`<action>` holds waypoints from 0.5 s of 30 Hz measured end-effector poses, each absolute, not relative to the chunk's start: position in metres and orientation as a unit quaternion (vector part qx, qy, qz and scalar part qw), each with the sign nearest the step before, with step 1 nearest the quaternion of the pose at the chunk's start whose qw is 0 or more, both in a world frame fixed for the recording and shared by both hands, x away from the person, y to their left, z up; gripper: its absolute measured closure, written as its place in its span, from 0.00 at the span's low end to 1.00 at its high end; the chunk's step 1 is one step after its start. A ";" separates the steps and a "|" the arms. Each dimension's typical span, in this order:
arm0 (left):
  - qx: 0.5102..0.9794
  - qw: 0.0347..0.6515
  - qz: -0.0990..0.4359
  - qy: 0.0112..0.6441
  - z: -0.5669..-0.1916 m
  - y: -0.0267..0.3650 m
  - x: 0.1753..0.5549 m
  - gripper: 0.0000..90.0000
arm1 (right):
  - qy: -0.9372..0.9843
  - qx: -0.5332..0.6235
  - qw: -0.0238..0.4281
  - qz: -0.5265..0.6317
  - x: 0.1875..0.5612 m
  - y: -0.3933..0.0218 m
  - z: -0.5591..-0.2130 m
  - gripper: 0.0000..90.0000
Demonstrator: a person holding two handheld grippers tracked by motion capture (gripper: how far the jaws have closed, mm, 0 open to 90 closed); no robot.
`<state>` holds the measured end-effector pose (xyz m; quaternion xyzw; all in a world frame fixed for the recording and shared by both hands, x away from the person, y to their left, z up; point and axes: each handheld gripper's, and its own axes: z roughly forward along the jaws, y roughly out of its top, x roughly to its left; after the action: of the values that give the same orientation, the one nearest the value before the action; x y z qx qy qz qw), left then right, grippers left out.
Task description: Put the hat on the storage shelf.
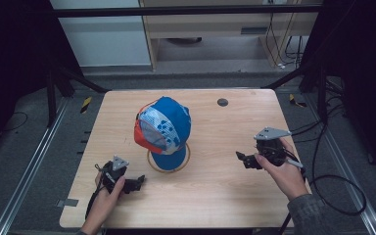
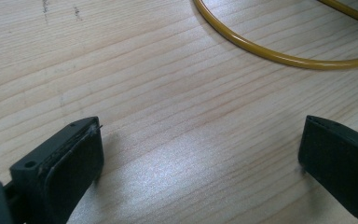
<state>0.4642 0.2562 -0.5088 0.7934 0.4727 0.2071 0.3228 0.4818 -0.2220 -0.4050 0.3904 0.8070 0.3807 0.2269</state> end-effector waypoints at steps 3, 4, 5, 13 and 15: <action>0.793 0.323 0.207 0.473 -0.509 0.256 0.464 0.00 | 0.805 0.397 0.225 0.378 0.482 -0.225 -0.411 0.10; 0.793 0.323 0.207 0.473 -0.509 0.256 0.464 0.00 | 0.804 0.400 0.224 0.378 0.482 -0.227 -0.413 0.10; 0.793 0.323 0.207 0.473 -0.509 0.256 0.464 0.00 | 0.803 0.404 0.222 0.378 0.482 -0.228 -0.417 0.10; 0.793 0.323 0.207 0.474 -0.509 0.256 0.464 0.00 | 0.798 0.424 0.214 0.371 0.480 -0.236 -0.437 0.10; 0.793 0.323 0.207 0.474 -0.509 0.256 0.464 0.00 | 0.799 0.426 0.213 0.368 0.480 -0.237 -0.442 0.10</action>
<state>0.4639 0.2561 -0.5088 0.7928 0.4738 0.2070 0.3228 0.4796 -0.2373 -0.4421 0.4257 0.7987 0.3681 0.2133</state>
